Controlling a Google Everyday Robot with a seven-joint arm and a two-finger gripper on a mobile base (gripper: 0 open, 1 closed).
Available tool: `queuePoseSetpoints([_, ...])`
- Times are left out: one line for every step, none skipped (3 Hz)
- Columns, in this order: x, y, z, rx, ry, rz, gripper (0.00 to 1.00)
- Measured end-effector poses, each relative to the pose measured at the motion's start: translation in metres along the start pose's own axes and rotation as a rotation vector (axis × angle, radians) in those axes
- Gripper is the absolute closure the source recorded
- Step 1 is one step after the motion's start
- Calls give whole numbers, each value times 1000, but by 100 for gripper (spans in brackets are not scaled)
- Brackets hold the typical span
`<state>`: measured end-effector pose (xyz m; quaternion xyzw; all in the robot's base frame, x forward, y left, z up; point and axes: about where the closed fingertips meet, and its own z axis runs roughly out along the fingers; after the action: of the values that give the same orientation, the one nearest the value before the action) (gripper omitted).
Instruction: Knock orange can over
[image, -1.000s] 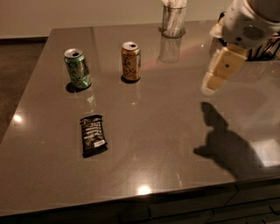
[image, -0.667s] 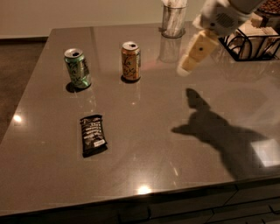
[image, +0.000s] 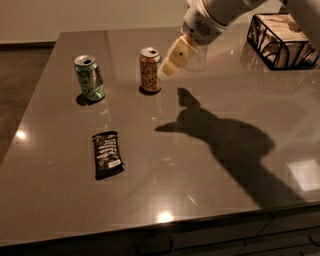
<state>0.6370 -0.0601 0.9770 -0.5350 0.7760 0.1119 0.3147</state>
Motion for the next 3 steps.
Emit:
queuePoseSetpoints([-29,4,42,-35,-32,2,0])
queuePoseSetpoints([-44,-5,69,-41,-64,17,0])
queuePoseSetpoints([-45,-23,80,-30,-94,61,0])
